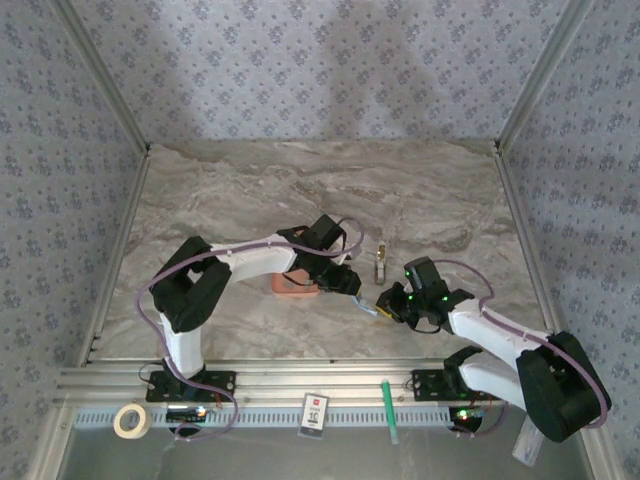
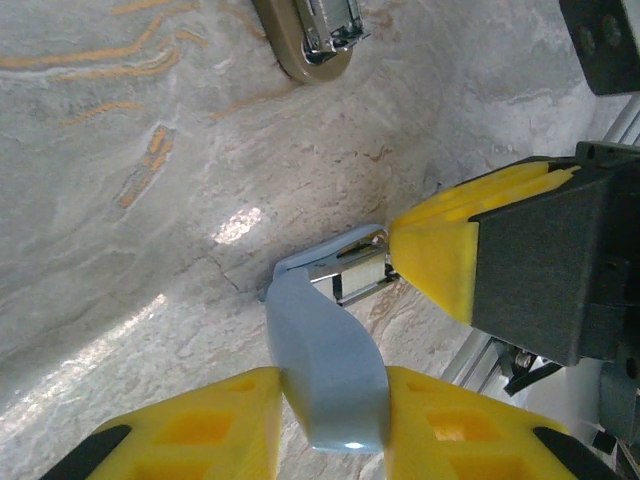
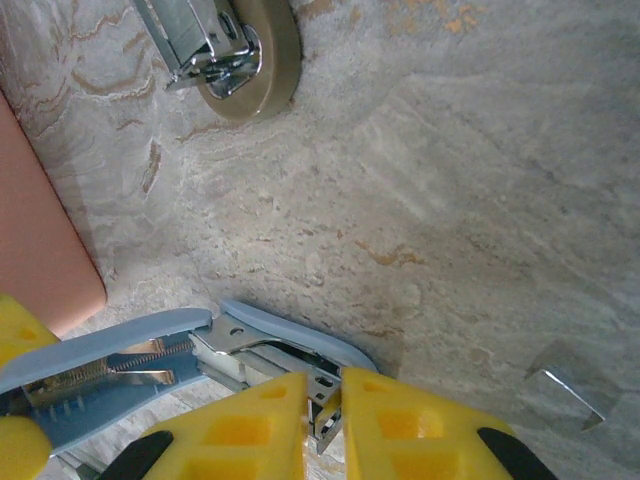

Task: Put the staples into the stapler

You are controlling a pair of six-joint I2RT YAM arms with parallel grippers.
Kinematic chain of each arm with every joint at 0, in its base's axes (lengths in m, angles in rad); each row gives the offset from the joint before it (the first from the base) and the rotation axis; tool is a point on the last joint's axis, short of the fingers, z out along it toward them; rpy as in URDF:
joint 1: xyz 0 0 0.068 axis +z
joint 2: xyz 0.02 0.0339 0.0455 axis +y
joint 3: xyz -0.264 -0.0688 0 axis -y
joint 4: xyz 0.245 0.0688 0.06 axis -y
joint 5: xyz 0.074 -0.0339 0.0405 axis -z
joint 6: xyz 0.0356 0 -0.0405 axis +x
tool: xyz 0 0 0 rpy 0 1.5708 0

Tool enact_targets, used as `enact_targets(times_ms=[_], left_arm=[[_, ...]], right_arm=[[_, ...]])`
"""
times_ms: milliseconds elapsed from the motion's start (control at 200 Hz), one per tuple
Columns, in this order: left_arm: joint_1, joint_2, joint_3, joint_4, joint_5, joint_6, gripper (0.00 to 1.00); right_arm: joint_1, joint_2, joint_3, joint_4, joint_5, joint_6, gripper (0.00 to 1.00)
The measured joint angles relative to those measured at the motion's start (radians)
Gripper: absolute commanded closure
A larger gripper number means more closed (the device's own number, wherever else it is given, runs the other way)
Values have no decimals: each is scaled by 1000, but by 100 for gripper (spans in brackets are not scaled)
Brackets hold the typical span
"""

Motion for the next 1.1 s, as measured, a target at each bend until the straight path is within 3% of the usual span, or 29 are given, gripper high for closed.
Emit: enact_targets(times_ms=[590,1099], left_arm=[[-43,12,61,62,45,-18,65],[-34,21,61,51,3,-17,63]], right_arm=[[7,28,2,50,0,0,85],[-5,-116,2,-114,35,-5,72]])
